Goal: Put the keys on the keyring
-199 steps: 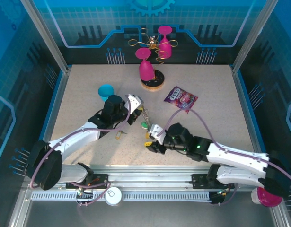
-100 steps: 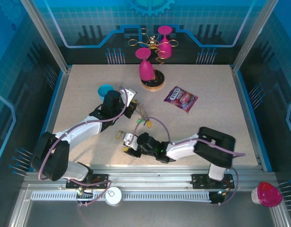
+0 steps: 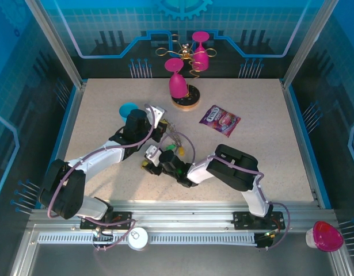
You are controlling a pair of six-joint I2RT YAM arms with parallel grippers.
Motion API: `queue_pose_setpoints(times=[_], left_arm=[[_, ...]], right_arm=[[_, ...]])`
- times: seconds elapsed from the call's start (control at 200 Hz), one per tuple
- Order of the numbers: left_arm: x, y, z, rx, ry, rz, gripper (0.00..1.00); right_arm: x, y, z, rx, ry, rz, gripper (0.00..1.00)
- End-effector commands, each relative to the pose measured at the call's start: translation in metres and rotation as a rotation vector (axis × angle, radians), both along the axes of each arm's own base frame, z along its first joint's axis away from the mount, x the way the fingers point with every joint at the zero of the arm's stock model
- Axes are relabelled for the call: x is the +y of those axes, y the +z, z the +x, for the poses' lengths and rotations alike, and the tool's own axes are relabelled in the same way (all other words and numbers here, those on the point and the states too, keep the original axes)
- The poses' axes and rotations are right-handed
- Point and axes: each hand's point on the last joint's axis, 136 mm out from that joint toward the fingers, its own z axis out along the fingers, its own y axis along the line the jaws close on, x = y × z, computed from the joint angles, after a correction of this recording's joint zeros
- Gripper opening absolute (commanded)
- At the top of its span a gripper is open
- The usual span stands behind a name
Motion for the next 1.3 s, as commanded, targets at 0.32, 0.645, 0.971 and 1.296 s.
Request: queue_pose_setpoints(times=[0.32, 0.645, 0.971, 1.296], left_arm=[[-0.005, 0.013, 0.002, -0.038, -0.026, -0.04, 0.0], [-0.006, 0.012, 0.0, -0.042, -0.039, -0.033, 0.0], [-0.007, 0.013, -0.003, -0.054, -0.06, -0.023, 0.0], [-0.006, 0.016, -0.006, -0.088, -0.074, -0.008, 0.0]], right_arm=[[0.02, -0.02, 0.007, 0.094, 0.04, 0.053, 0.53], [0.014, -0.027, -0.009, 0.105, 0.113, 0.011, 0.21], [-0.031, -0.023, -0.049, 0.153, 0.156, -0.049, 0.02], [-0.107, -0.028, -0.101, 0.357, 0.056, -0.129, 0.0]])
